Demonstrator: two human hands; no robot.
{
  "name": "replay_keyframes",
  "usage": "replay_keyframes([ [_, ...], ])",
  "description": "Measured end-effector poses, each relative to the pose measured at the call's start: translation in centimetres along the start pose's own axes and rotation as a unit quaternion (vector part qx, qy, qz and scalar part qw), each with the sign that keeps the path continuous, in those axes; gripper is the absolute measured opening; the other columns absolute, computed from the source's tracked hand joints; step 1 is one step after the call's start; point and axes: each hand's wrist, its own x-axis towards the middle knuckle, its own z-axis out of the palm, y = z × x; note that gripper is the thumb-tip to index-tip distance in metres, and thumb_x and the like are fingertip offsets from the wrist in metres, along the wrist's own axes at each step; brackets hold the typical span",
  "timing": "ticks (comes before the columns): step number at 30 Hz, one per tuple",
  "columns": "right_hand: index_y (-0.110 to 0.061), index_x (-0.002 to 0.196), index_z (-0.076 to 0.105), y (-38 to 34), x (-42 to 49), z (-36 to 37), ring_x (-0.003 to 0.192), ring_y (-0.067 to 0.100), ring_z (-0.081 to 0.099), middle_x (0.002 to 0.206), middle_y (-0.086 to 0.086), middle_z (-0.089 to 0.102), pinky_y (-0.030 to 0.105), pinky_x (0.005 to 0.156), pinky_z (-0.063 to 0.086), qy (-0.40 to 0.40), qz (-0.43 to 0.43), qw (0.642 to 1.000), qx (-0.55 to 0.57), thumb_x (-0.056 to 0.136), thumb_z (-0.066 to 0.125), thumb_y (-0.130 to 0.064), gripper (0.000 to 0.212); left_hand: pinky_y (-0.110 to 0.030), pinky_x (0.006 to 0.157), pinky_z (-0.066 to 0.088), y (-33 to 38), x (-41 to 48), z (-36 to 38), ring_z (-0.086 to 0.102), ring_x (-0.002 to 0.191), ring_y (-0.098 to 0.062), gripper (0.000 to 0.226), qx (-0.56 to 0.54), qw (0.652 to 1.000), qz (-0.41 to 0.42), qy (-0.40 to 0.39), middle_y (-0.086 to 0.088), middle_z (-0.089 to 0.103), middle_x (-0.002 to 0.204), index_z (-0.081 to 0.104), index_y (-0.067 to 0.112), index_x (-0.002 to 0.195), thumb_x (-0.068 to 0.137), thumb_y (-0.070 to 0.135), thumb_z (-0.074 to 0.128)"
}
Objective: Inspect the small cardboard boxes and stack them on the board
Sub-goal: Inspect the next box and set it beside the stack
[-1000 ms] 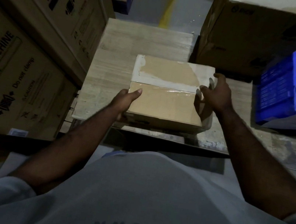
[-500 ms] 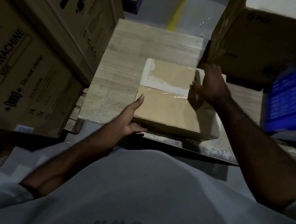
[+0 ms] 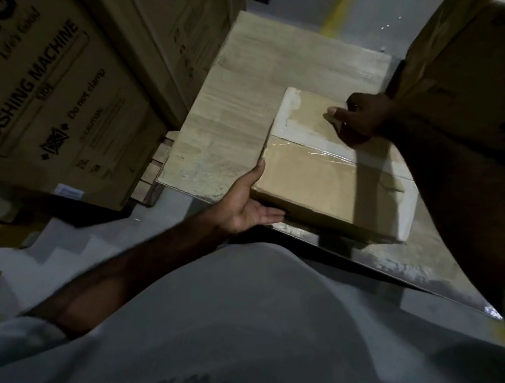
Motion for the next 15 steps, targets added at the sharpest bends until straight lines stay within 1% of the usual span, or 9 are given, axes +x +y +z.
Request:
replay_keyframes([
  [2, -0.011, 0.11, 0.065, -0.2, 0.3, -0.3, 0.102, 0.035, 0.061, 0.111, 0.014, 0.065, 0.041, 0.092, 0.048, -0.012, 0.009, 1.0, 0.004, 0.094, 0.039, -0.081, 0.077, -0.064, 0.099, 0.048, 0.2, -0.2, -0.1, 0.049, 0.128, -0.059, 0.078, 0.006, 1.0, 0.001, 0.0, -0.023, 0.049, 0.146, 0.047, 0.018, 0.146, 0.087, 0.068, 0.061],
  [3, -0.013, 0.103, 0.067, -0.1, 0.6, -0.4, 0.098, 0.034, 0.061, 0.106, 0.013, 0.066, 0.04, 0.089, 0.047, -0.025, 0.012, 1.0, 0.008, 0.09, 0.038, -0.085, 0.078, -0.063, 0.098, 0.048, 0.2, -0.3, -0.1, 0.049, 0.129, -0.058, 0.079, 0.013, 1.0, -0.001, 0.006, -0.023, 0.05, 0.146, 0.047, 0.019, 0.146, 0.087, 0.07, 0.06],
  [5, -0.019, 0.086, 0.065, 0.0, 1.0, -0.7, 0.085, 0.028, 0.06, 0.09, 0.008, 0.065, 0.038, 0.086, 0.046, -0.063, 0.028, 0.997, 0.038, 0.078, 0.042, -0.094, 0.079, -0.062, 0.098, 0.048, 0.1, -0.6, -0.1, 0.047, 0.132, -0.057, 0.081, 0.017, 1.0, -0.008, 0.011, -0.022, 0.052, 0.143, 0.046, 0.02, 0.147, 0.087, 0.073, 0.057],
  [7, -0.017, 0.076, 0.066, 0.5, 1.3, -0.8, 0.075, 0.026, 0.061, 0.078, 0.006, 0.066, 0.039, 0.084, 0.048, -0.104, 0.041, 0.99, 0.086, 0.068, 0.049, -0.097, 0.083, -0.061, 0.101, 0.046, 0.0, -0.9, 0.1, 0.049, 0.131, -0.054, 0.077, 0.021, 1.0, -0.004, 0.016, -0.02, 0.057, 0.135, 0.049, 0.02, 0.144, 0.09, 0.074, 0.052],
  [9, -0.013, 0.076, 0.069, 1.2, 1.3, -0.4, 0.071, 0.025, 0.062, 0.074, 0.009, 0.069, 0.038, 0.079, 0.048, -0.129, 0.052, 0.982, 0.126, 0.064, 0.056, -0.096, 0.084, -0.059, 0.102, 0.046, -0.2, -1.0, 0.2, 0.052, 0.129, -0.051, 0.078, 0.028, 0.999, 0.003, 0.026, -0.018, 0.06, 0.136, 0.052, 0.02, 0.144, 0.089, 0.076, 0.05],
  [12, -0.013, 0.076, 0.071, 1.5, 0.7, 0.3, 0.063, 0.022, 0.063, 0.069, 0.007, 0.071, 0.034, 0.071, 0.049, -0.11, 0.058, 0.981, 0.146, 0.071, 0.061, -0.09, 0.078, -0.057, 0.099, 0.047, -0.4, -1.2, 0.3, 0.051, 0.131, -0.05, 0.079, 0.032, 0.999, 0.013, 0.041, -0.018, 0.058, 0.143, 0.053, 0.023, 0.144, 0.087, 0.078, 0.051],
  [13, -0.014, 0.075, 0.07, 1.6, 0.6, 0.5, 0.063, 0.022, 0.064, 0.068, 0.006, 0.071, 0.034, 0.071, 0.05, -0.099, 0.063, 0.981, 0.156, 0.067, 0.063, -0.092, 0.079, -0.058, 0.1, 0.047, -0.5, -1.4, 0.4, 0.05, 0.132, -0.05, 0.078, 0.031, 0.998, 0.015, 0.046, -0.017, 0.057, 0.143, 0.054, 0.023, 0.143, 0.087, 0.078, 0.052],
  [15, -0.018, 0.072, 0.067, 2.1, 0.4, 0.7, 0.069, 0.025, 0.064, 0.072, 0.003, 0.069, 0.037, 0.075, 0.049, -0.089, 0.069, 0.975, 0.19, 0.047, 0.065, -0.101, 0.087, -0.057, 0.1, 0.047, -0.5, -1.7, 0.7, 0.052, 0.131, -0.048, 0.076, 0.033, 0.998, 0.026, 0.05, -0.017, 0.058, 0.142, 0.054, 0.024, 0.142, 0.088, 0.077, 0.052],
])
